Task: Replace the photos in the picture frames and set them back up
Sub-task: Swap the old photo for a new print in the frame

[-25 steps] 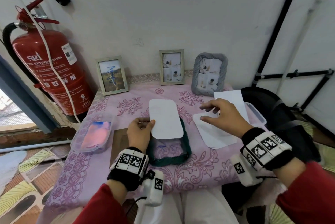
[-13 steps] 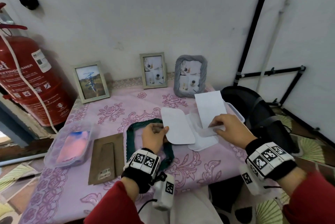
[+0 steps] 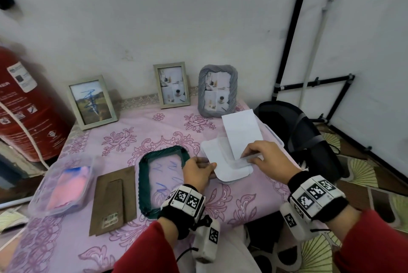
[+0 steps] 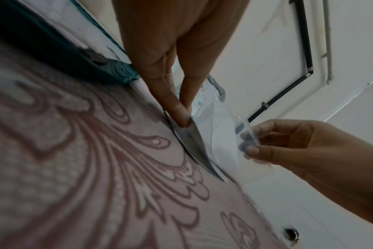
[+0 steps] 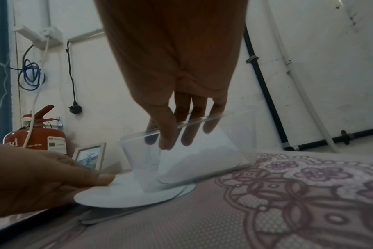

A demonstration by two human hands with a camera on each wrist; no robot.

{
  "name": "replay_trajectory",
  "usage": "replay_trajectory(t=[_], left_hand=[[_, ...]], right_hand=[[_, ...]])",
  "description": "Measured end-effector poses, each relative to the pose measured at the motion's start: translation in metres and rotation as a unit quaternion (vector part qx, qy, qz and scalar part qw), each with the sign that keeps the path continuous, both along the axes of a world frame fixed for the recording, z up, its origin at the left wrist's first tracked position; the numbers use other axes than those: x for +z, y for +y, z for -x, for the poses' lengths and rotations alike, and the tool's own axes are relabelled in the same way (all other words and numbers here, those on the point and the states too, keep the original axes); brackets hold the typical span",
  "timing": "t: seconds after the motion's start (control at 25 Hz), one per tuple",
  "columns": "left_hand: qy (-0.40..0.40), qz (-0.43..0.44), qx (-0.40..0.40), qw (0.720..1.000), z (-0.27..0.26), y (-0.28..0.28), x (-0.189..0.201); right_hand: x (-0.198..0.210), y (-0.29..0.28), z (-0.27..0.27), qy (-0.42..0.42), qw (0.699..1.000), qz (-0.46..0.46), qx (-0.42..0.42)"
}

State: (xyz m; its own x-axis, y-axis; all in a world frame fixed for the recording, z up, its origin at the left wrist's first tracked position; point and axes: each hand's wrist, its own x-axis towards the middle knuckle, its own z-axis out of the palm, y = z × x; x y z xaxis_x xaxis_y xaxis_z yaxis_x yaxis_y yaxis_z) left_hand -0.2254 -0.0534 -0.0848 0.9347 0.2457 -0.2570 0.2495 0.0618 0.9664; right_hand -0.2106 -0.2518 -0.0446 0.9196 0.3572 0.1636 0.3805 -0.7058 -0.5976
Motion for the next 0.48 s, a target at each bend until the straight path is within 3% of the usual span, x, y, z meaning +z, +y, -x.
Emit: replay_trajectory(t=[0.2, 0.32, 0.48], left_hand=[[-0.057, -0.22, -0.01, 0.974, -0.005, 0.005, 0.005], [-0.089, -0.231, -0.007, 0.969, -0.014, 0.002, 0.016], [-0.156, -0.246, -0.008, 0.957, -0.031, -0.009, 0.029]], right_hand=[[0.004, 0.002, 0.0, 0.039, 0.999, -0.016, -0.006], [0.014, 0.002, -0.004, 0.096, 0.994, -0.06, -0.007], [0.022, -0.002, -0.023, 0.032, 0.987, -0.092, -0.126]])
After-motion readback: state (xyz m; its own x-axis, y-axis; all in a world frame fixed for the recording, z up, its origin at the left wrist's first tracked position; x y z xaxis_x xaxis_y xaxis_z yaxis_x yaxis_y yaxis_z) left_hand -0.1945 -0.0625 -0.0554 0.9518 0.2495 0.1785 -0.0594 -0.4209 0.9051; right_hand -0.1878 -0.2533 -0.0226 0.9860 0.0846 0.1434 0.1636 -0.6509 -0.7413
